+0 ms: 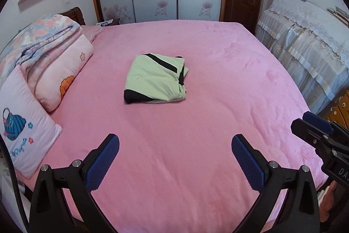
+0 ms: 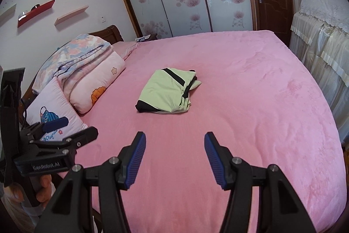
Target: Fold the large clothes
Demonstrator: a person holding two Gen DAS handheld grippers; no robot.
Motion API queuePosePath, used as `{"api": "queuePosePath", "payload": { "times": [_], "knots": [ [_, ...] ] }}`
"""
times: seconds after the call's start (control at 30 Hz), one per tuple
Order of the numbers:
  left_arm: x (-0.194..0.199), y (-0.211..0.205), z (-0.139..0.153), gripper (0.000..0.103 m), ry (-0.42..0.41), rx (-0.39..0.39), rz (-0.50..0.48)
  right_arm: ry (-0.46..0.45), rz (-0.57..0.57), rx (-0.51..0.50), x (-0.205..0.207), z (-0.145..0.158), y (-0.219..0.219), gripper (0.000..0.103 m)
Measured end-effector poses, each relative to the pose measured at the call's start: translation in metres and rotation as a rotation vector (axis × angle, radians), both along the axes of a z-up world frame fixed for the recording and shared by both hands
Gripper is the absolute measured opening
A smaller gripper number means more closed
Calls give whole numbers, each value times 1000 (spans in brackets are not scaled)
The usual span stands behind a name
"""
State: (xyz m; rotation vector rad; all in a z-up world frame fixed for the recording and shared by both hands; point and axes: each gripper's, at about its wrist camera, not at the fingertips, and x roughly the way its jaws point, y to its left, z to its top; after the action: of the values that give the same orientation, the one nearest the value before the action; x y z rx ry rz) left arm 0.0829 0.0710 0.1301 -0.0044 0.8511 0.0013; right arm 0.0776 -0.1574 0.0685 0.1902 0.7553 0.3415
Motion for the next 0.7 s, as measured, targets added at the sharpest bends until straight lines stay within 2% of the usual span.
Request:
{"api": "queuePosePath", "payload": {
  "times": [0.13, 0.27, 0.4, 0.53, 0.7],
  "knots": [
    [-42, -11, -13, 102, -39, -29, 45, -24, -35, -10, -34, -6, -11, 58],
    [-68, -19, -26, 102, -56, -43, 73, -39, -64, -31, -60, -18, -19, 59],
    [-84, -22, -38, 102, -75, -63, 83, -57, -87, -53, -79, -27, -20, 61],
    [-103, -30, -50, 102, -101, -47, 94, -90, -109, -68, -101, -37, -22, 71],
    [-114, -33, -68, 102, -94, -67, 122, -120, -135, -118, -118, -49, -21, 72]
  ]
}}
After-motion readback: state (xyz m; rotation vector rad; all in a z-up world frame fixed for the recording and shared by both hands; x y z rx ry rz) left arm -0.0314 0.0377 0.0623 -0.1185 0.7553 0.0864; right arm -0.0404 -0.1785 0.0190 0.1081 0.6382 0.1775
